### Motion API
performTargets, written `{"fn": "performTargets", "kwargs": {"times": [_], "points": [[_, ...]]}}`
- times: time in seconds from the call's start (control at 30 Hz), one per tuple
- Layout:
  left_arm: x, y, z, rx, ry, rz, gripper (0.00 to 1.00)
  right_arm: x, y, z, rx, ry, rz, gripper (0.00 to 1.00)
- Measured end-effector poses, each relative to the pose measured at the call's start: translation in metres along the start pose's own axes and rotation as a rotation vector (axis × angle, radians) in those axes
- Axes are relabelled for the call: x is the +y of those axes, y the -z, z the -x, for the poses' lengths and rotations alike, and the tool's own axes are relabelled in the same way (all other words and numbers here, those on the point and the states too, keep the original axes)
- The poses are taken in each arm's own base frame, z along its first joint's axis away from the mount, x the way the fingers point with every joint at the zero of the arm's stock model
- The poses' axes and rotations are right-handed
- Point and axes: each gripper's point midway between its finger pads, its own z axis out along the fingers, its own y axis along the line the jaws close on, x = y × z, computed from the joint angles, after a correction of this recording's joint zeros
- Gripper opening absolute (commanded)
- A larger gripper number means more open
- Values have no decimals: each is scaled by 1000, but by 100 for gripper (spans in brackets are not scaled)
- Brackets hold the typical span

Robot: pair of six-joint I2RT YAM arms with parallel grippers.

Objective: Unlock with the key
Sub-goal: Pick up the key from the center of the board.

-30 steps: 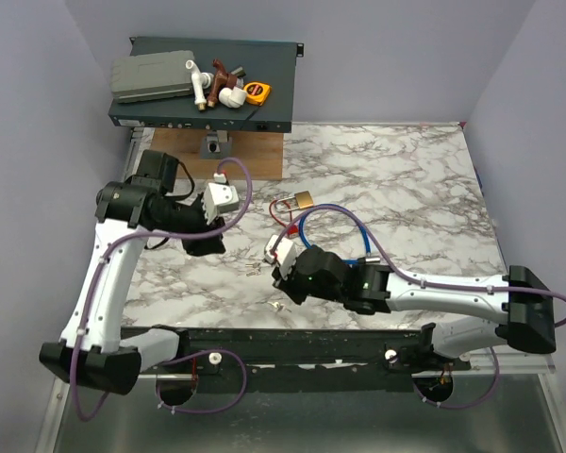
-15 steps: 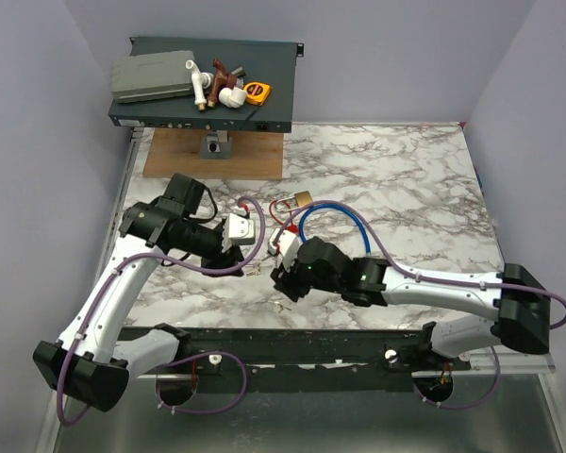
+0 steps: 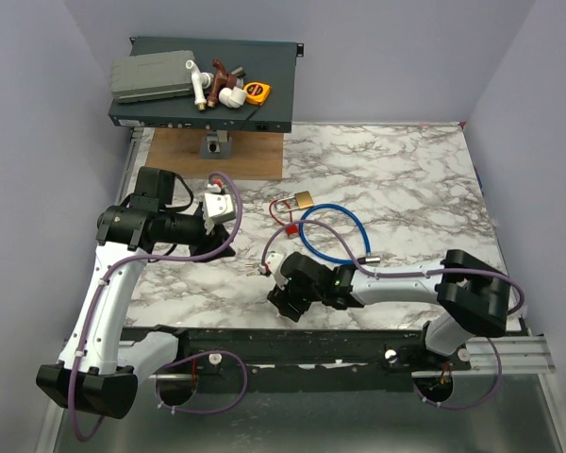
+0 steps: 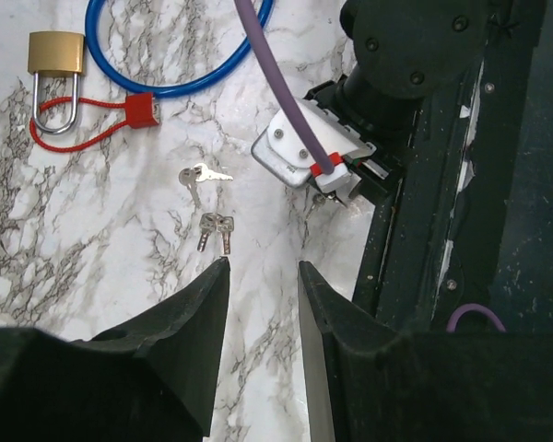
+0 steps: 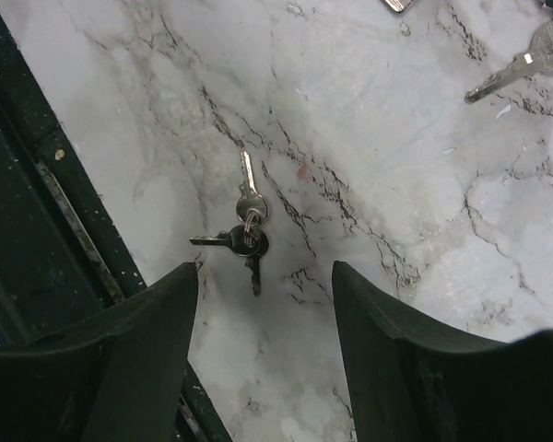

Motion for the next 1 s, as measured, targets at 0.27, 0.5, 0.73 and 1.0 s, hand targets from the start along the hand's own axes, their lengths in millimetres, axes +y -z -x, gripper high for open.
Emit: {"fn": "performTargets", "kwargs": {"times": [0.27, 0.5, 0.73, 1.0], "points": [[0, -1, -1, 3, 42, -5, 35, -1, -16, -3, 14, 0, -5, 55], [0, -2, -2, 6, 55, -8, 35, 0, -19, 9, -31, 1, -1, 42], [0, 0, 1, 4, 55, -5, 35, 0, -22, 7, -25, 1, 3, 41], [1, 2, 6, -3, 47, 3, 35, 1, -22, 5, -18, 0, 8, 32]]}}
